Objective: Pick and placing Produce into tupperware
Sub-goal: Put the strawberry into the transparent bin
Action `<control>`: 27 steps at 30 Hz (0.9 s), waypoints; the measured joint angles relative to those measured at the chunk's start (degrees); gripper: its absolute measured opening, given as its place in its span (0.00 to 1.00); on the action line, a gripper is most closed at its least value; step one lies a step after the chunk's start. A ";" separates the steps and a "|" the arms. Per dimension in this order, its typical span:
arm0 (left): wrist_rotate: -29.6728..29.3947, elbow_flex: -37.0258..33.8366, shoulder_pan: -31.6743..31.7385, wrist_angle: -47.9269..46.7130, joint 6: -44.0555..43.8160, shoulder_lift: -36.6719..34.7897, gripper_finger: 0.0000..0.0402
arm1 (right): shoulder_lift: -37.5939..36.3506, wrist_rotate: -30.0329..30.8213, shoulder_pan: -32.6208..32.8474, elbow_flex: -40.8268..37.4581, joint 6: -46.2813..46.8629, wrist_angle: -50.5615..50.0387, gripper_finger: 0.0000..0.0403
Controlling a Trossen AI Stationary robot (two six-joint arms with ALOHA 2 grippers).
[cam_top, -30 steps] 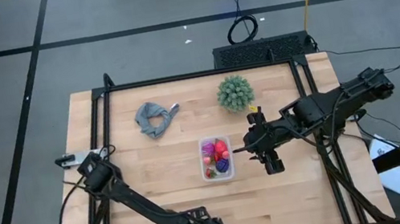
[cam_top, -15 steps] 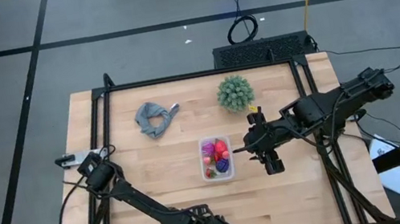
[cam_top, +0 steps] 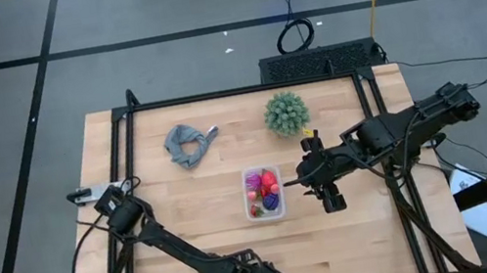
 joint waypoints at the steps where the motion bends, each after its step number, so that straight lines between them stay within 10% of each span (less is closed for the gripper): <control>1: -0.02 0.00 0.01 0.14 -0.22 0.10 0.49 | 0.00 0.00 0.00 0.00 0.00 0.02 0.48; 27: 1.05 0.07 0.05 2.66 -0.62 2.82 0.49 | 0.00 0.00 0.00 0.00 0.00 0.24 0.48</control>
